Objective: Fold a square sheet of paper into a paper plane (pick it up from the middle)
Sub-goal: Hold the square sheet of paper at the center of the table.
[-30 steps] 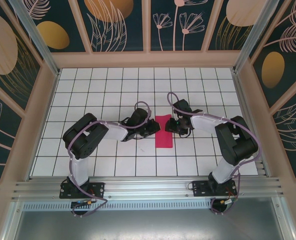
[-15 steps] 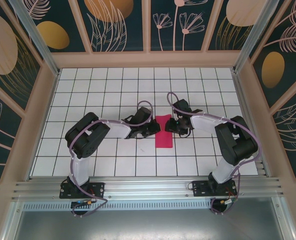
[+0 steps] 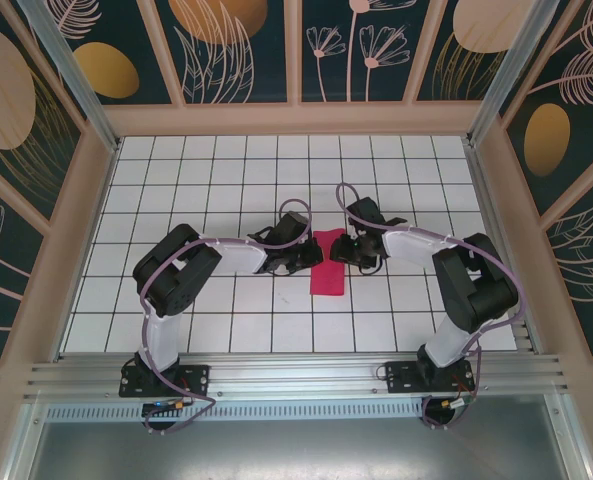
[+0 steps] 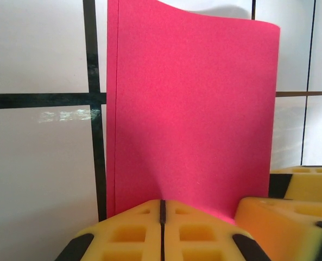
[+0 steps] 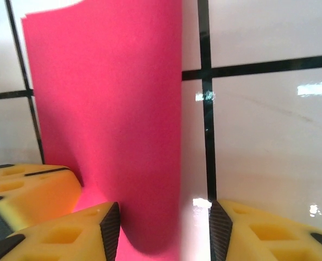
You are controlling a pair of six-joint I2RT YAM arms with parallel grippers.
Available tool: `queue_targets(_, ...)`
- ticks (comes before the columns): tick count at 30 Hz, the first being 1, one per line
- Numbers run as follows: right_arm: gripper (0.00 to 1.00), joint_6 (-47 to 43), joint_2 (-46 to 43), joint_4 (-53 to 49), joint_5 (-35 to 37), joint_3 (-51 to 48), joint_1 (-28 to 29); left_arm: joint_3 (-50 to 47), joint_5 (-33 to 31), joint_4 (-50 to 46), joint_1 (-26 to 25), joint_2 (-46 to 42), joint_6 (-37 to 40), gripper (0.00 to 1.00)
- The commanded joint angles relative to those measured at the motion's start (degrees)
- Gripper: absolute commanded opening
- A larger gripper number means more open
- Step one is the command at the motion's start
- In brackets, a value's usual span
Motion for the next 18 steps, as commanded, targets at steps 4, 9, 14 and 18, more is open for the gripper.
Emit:
queue_targets(4, 0.47, 2.1, -8.7, 3.5, -4.6, -2.2, -3.2, -2.7, -4.6, -7.1, 0.1, 2.2, 1.5, 0.08)
queue_targets(9, 0.19, 3.1, -8.6, 11.1, -18.1, -6.0, -4.1, -2.4, -4.2, -6.3, 0.1, 2.3, 1.5, 0.08)
queue_targets(14, 0.12, 3.8, -5.4, 15.4, -22.4, -8.2, -4.2, -2.3, -4.3, -6.7, 0.1, 2.4, 1.7, 0.08)
queue_targets(18, 0.11, 2.8, -2.5, 15.9, -22.3, -8.6, -4.7, -2.4, -4.1, -6.8, 0.0, 2.5, 1.7, 0.08)
